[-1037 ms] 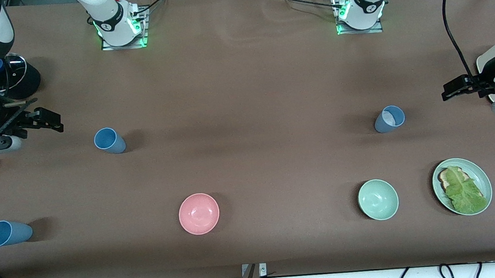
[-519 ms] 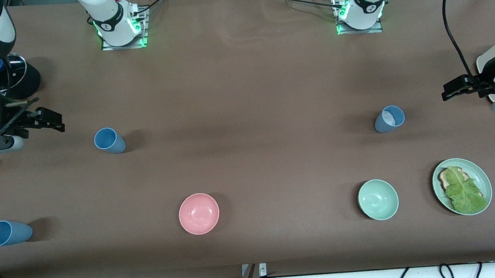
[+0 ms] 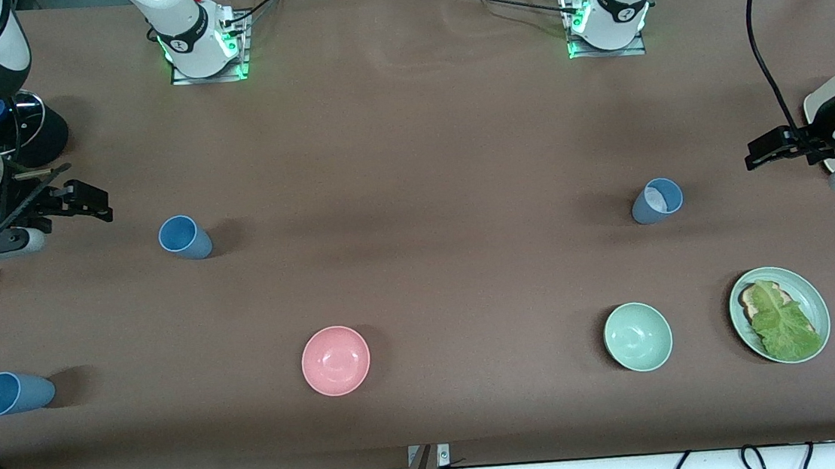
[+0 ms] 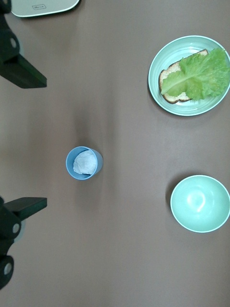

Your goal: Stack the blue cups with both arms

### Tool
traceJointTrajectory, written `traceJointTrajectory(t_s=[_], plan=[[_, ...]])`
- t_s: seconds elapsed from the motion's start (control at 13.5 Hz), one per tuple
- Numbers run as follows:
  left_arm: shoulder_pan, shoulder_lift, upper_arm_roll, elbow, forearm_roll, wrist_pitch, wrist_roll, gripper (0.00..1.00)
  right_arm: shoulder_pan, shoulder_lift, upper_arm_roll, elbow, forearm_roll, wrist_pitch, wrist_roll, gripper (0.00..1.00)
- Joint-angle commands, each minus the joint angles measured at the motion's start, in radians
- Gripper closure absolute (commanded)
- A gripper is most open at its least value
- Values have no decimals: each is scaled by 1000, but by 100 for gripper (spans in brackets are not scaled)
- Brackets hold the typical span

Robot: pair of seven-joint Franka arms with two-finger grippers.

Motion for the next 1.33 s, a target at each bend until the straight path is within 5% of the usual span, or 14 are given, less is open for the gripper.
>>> traceJointTrajectory(t_s=[0.0,1.26], plan=[[1,-6,3,-5,-12,6,26,0,-1,8,0,22,-1,-17,-19,0],[1,-6,3,-6,-12,6,25,0,-14,31,-4,22,1,-5,-19,0]])
